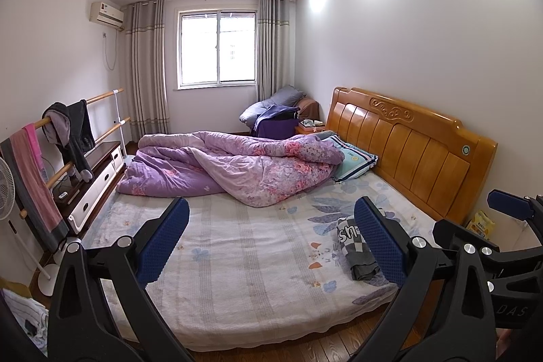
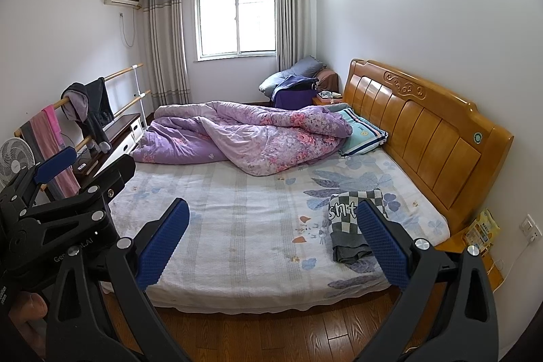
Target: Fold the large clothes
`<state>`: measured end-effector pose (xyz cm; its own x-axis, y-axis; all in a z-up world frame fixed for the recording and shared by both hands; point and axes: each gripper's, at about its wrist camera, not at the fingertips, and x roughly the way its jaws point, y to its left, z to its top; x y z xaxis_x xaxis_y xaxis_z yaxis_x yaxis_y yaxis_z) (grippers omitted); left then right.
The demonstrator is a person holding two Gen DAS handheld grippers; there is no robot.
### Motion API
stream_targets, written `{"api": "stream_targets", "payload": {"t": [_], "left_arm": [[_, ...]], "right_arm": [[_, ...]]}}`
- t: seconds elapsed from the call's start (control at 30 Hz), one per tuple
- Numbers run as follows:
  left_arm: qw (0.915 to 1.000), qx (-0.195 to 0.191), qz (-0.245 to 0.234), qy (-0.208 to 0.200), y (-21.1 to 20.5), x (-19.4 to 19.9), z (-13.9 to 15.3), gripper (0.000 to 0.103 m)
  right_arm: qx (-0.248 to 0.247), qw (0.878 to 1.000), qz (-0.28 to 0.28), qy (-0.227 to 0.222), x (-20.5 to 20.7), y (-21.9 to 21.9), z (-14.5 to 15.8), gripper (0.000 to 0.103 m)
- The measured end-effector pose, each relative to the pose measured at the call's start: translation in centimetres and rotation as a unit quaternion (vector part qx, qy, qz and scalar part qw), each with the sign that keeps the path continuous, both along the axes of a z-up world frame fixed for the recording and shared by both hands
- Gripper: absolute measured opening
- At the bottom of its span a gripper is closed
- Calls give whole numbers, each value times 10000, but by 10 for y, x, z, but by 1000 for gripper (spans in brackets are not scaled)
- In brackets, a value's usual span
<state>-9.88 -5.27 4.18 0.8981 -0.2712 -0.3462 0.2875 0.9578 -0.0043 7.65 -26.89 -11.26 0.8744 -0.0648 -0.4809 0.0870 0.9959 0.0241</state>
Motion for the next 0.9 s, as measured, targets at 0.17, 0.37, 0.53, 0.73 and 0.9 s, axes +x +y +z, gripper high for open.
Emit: {"api": "stream_targets", "payload": {"t": [0.17, 0.37, 0.53, 0.73, 0.9], "left_arm": [[10000, 10, -4, 1, 0, 1, 0, 98], [10000, 10, -31, 15, 0, 3, 0, 98], [10000, 7, -27, 12, 0, 3, 0, 98], [10000, 8, -47, 21, 0, 5, 1, 98], [10000, 13, -57, 30, -3, 7, 0, 98]], "right_arm": [[10, 10000, -8, 14, 0, 1, 0, 95], [8, 10000, -15, 26, 0, 0, 1, 95], [16, 10000, -20, 30, 1, -2, 1, 95], [3, 10000, -43, 33, 1, -6, 2, 95], [13, 10000, -56, 63, 3, -8, 1, 95]]}}
